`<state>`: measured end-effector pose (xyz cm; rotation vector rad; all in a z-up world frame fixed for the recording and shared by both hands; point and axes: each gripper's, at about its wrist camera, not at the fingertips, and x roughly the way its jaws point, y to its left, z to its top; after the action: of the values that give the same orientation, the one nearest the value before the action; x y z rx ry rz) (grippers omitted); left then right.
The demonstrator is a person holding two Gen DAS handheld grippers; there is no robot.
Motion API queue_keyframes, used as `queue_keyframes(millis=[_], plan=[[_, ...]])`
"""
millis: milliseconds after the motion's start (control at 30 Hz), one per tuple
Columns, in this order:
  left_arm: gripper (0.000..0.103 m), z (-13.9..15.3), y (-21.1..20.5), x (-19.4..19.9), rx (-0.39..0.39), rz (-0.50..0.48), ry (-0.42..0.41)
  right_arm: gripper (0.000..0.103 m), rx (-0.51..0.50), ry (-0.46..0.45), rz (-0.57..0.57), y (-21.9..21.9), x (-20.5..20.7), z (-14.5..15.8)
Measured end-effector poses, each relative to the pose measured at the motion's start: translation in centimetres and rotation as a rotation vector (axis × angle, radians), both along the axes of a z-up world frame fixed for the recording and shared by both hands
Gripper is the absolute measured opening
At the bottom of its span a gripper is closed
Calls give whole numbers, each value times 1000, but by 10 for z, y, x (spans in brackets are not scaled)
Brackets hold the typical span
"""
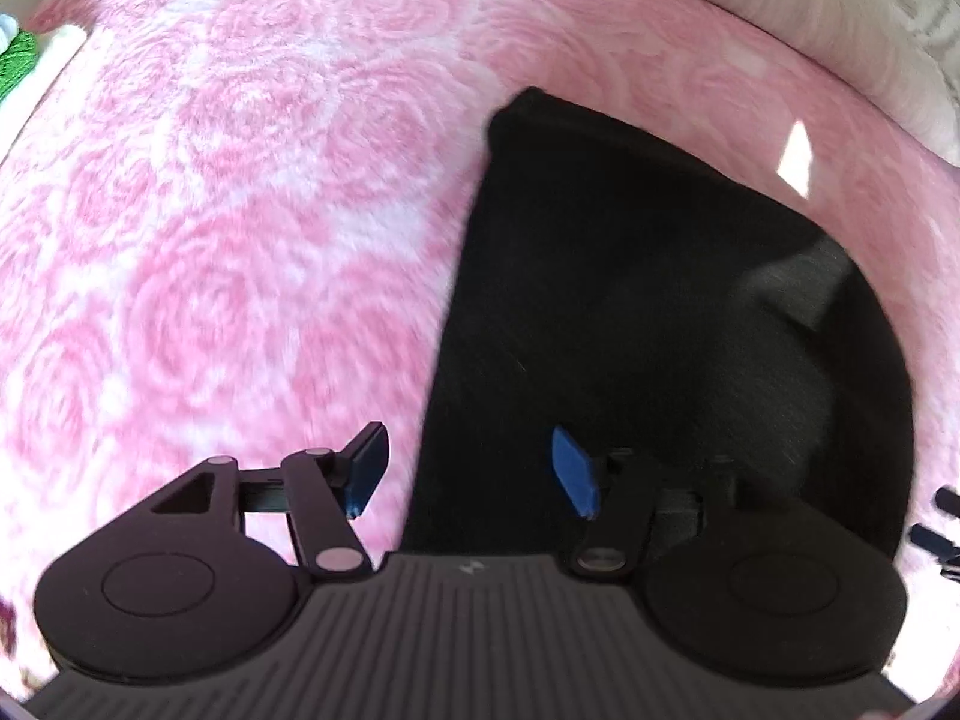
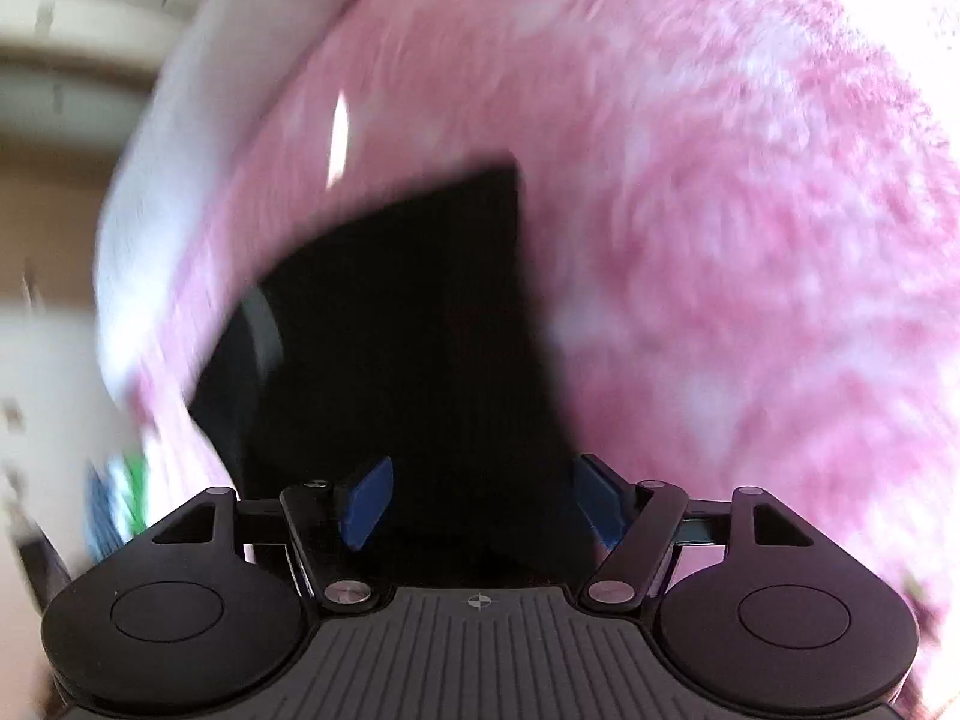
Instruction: Fold clothes
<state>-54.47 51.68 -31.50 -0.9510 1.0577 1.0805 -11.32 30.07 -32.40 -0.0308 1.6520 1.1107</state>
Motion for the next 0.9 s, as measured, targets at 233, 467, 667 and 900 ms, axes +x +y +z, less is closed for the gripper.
queue_keyframes(millis=[233,467,667,900], plan=[[56,-46,32,-8,-27,70,-72,70,-2,-7,-42,22,3,-22],[6,-13,27,-13,68,90,-248,3,-18,-67,21,29,-11,-28],[5,42,24,-29,179,111,-361,1,210,-158,43,26,-7,47],[5,161,53,-13,414,19,-471,1,567,-123,-16,61,-4,166]])
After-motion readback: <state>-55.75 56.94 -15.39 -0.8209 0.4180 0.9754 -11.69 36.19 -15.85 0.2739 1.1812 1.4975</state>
